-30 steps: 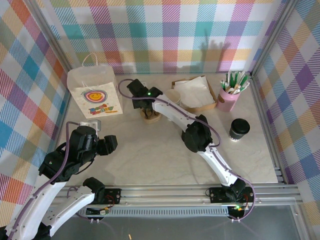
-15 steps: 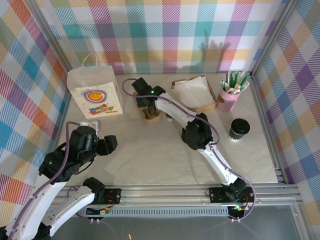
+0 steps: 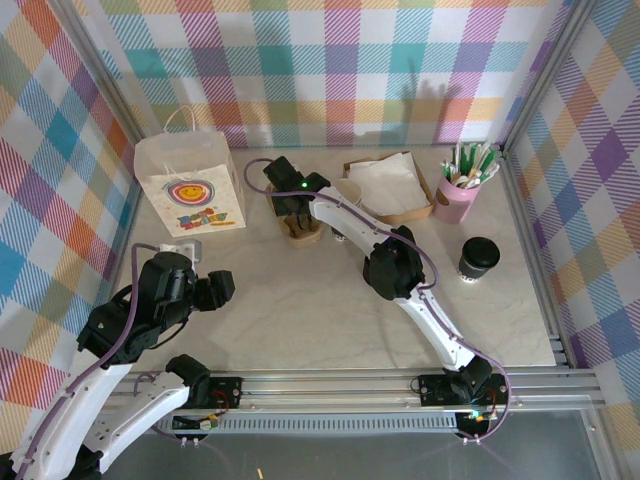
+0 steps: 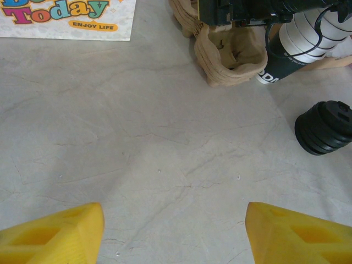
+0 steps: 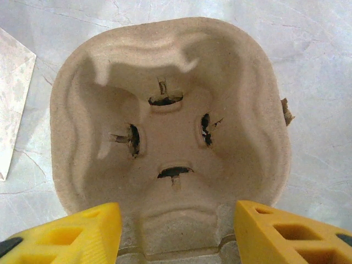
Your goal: Pack the takeout coffee
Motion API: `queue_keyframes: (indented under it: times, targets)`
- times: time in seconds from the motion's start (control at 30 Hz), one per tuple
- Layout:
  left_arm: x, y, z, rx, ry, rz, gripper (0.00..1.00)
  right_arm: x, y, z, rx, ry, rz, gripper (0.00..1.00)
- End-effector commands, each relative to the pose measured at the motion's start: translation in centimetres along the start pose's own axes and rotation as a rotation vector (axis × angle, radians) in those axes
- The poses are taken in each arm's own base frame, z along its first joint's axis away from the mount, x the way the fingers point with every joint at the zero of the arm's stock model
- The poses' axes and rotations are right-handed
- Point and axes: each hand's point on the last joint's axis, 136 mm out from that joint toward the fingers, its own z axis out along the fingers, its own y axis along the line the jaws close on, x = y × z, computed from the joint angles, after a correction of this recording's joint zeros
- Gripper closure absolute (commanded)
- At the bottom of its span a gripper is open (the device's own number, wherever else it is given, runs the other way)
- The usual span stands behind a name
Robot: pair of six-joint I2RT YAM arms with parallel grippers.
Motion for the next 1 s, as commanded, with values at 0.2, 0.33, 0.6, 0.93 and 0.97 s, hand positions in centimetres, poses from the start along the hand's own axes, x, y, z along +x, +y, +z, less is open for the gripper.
queue_keyframes:
  times: [0.2, 0.33, 0.6, 0.93, 0.97]
  targets:
    - [0.0, 0.5, -0.4, -0.016, -0.008, -0.015, 0.32, 2.0, -0.9, 0.7, 0.039, 0.073, -0.039, 0.43]
    - [-0.1, 0.5, -0.5, -0.016, -0.012, -0.02, 0.32, 1.8, -0.7, 0.2, 0.021, 0.077, -0.009, 0.47]
    - [-0.3, 0.4, -0.4, -0.014, -0.014, -0.024, 0.32, 1.0, -0.2, -1.0, -0.018, 0.067, 0.037, 0.49]
    - [-0.2, 0.1, 0.1, -0.005, -0.004, -0.026, 0.32, 3.0, -1.2, 0.0, 0.03, 0.132, 0.002, 0.47]
    - [-0.2, 0.1, 0.1, -0.006, -0.004, -0.027, 0.32, 3.3, -1.3, 0.0, 0.033, 0.141, 0.009, 0.47]
